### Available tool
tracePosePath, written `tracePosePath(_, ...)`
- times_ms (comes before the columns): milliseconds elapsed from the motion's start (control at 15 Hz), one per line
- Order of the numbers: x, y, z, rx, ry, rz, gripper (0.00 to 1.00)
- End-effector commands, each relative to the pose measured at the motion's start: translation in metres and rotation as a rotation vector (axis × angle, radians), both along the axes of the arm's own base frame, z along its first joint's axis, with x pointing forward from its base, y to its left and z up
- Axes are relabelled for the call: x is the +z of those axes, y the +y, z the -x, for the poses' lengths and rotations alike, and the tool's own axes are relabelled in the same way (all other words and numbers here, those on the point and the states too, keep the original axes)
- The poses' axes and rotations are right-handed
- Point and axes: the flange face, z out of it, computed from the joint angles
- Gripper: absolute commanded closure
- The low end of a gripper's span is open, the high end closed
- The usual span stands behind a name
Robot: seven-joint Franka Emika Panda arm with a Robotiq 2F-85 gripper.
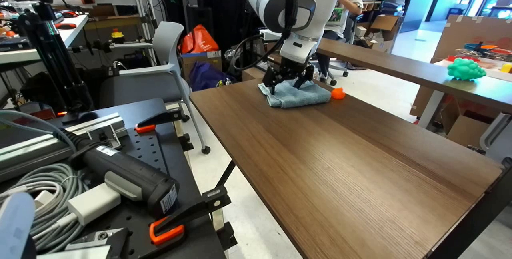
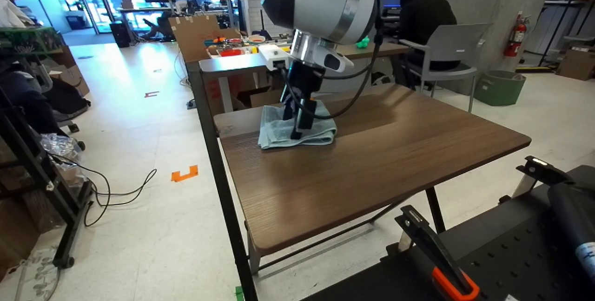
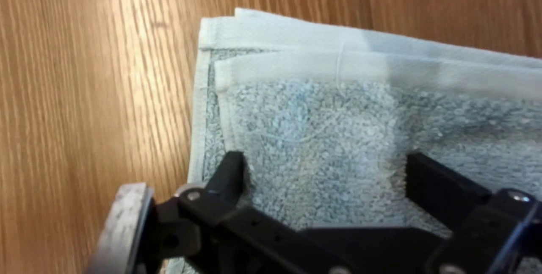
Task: Wipe the table with the cloth
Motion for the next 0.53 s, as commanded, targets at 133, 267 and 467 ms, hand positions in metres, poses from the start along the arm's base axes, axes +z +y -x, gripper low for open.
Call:
tracePosePath(133,-0.004,0.046,-0.014,0.006,0.036,-0.131,0.0)
tracePosePath(267,-0.008,0.051,-0.015,0.012,0.051,-0.143,0.0)
tracePosePath(467,-0.019,0.043,0.006,0.045,0.127,-0.05,0.0)
